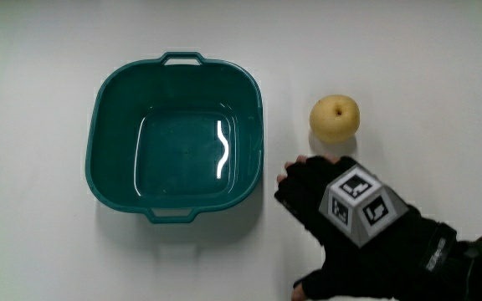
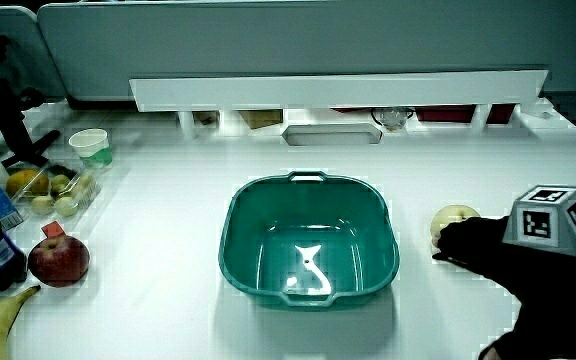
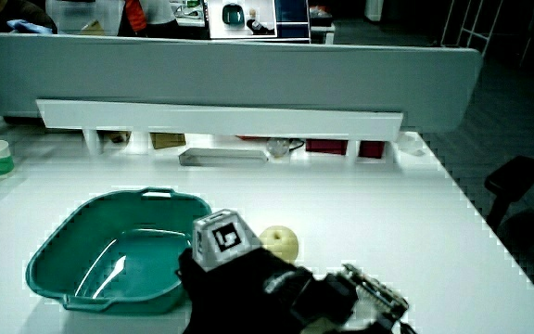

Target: Pick pear from desk

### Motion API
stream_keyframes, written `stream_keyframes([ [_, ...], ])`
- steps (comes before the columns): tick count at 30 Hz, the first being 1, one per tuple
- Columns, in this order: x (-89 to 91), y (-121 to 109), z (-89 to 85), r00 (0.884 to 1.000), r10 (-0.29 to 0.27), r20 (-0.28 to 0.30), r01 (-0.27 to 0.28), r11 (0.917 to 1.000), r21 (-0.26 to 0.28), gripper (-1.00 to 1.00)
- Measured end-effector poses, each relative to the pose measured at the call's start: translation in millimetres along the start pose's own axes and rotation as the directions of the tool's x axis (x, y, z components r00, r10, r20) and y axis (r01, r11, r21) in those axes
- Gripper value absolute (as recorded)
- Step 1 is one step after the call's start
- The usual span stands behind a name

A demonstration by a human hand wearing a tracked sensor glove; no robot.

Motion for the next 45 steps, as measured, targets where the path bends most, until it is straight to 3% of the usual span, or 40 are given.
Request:
stream_keyframes([
  [2, 5.8, 3.3, 4.3, 1.0, -0.015, -0.008, 0.015, 0.9997, 0.019, 0.0],
  [6, 17.5, 13.2, 7.7, 0.998, -0.035, -0.048, 0.034, 0.9994, -0.011, 0.0],
  [10, 30.3, 20.8, 15.0, 0.997, -0.051, -0.053, 0.053, 0.9979, 0.038, 0.0],
  [12, 44.5, 32.8, 9.1, 0.991, -0.11, -0.07, 0.112, 0.9934, 0.024, 0.0],
  [14, 52.2, 37.1, 14.7, 0.99, -0.116, -0.08, 0.119, 0.9921, 0.04, 0.0],
  [15, 60.0, 44.5, 11.1, 0.986, -0.15, -0.079, 0.152, 0.988, 0.027, 0.0],
  [20, 79.4, 59.4, 14.6, 0.973, -0.153, -0.172, 0.147, 0.9881, -0.044, 0.0],
  [24, 95.7, 74.9, 9.2, 0.96, -0.202, -0.192, 0.187, 0.9779, -0.093, 0.0],
  [32, 124.9, 98.3, -4.6, 0.932, -0.25, -0.264, 0.207, 0.9615, -0.181, 0.0],
  [34, 130.8, 101.7, -7.5, 0.926, -0.252, -0.282, 0.206, 0.9611, -0.185, 0.0],
  [37, 140.6, 110.7, -15.3, 0.912, -0.287, -0.292, 0.229, 0.949, -0.216, 0.0],
  [39, 143.8, 114.6, -18.6, 0.908, -0.292, -0.301, 0.232, 0.9477, -0.219, 0.0],
  [40, 146.8, 118.1, -22.3, 0.905, -0.304, -0.299, 0.237, 0.9417, -0.239, 0.0],
  [45, 155.4, 128.1, -32.2, 0.892, -0.334, -0.303, 0.262, 0.931, -0.254, 0.0],
])
